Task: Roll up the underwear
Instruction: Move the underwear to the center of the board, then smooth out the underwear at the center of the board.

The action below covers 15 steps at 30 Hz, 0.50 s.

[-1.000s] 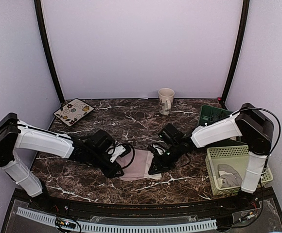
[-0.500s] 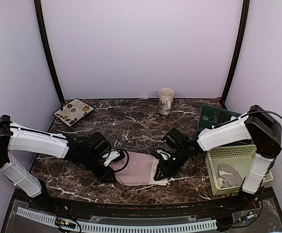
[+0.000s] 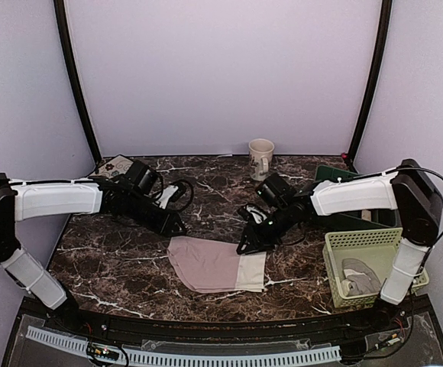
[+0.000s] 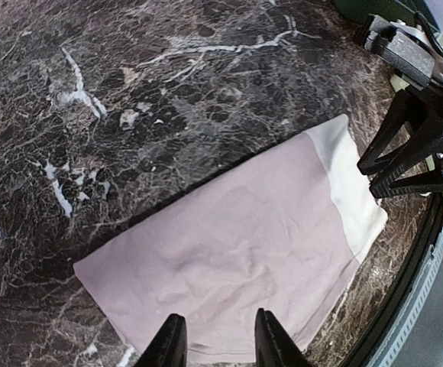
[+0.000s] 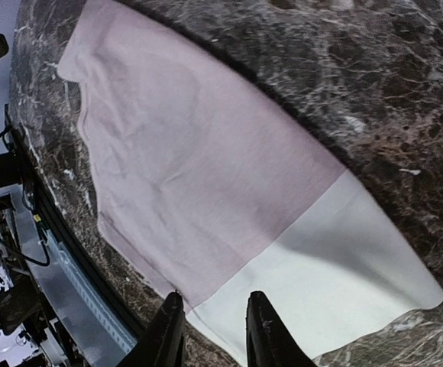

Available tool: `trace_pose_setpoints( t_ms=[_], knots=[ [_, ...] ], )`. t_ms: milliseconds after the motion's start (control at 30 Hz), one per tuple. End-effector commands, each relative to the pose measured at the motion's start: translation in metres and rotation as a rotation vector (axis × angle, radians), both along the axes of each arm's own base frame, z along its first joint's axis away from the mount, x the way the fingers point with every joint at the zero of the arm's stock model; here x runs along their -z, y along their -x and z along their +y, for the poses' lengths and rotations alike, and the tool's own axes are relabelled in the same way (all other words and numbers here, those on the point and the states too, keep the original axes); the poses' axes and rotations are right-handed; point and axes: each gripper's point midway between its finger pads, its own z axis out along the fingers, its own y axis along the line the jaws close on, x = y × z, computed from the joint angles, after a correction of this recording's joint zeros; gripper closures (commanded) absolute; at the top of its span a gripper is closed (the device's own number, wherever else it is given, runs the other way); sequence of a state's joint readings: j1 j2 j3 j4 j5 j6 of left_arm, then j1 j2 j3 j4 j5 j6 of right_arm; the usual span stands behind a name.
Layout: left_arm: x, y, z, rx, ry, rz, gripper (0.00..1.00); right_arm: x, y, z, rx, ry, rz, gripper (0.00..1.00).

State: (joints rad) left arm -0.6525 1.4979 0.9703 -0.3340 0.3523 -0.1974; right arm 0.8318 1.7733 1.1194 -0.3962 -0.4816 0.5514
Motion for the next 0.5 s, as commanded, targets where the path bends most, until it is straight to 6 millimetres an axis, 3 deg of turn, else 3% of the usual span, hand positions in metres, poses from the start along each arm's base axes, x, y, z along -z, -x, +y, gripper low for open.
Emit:
trace_pose_setpoints(
  t_ms=[0, 133, 300, 467],
  knots=[
    [0.017, -0.023, 0.002, -0.056, 0.005, 0.073, 0.68, 0.025, -0.022, 0.000, 0.069, 0.037, 0.018, 0.75],
    [0.051, -0.023, 0.016, -0.090, -0.058, 0.138, 0.72, 0.044, -0.021, 0.000, 0.072, 0.054, 0.053, 0.78],
    [0.095, -0.004, 0.049, -0.146, -0.161, 0.255, 0.77, 0.063, -0.009, -0.013, 0.056, 0.098, 0.083, 0.80],
    [0.109, 0.009, 0.070, -0.187, -0.223, 0.285, 0.80, 0.080, -0.007, -0.022, 0.021, 0.149, 0.075, 0.81]
  ],
)
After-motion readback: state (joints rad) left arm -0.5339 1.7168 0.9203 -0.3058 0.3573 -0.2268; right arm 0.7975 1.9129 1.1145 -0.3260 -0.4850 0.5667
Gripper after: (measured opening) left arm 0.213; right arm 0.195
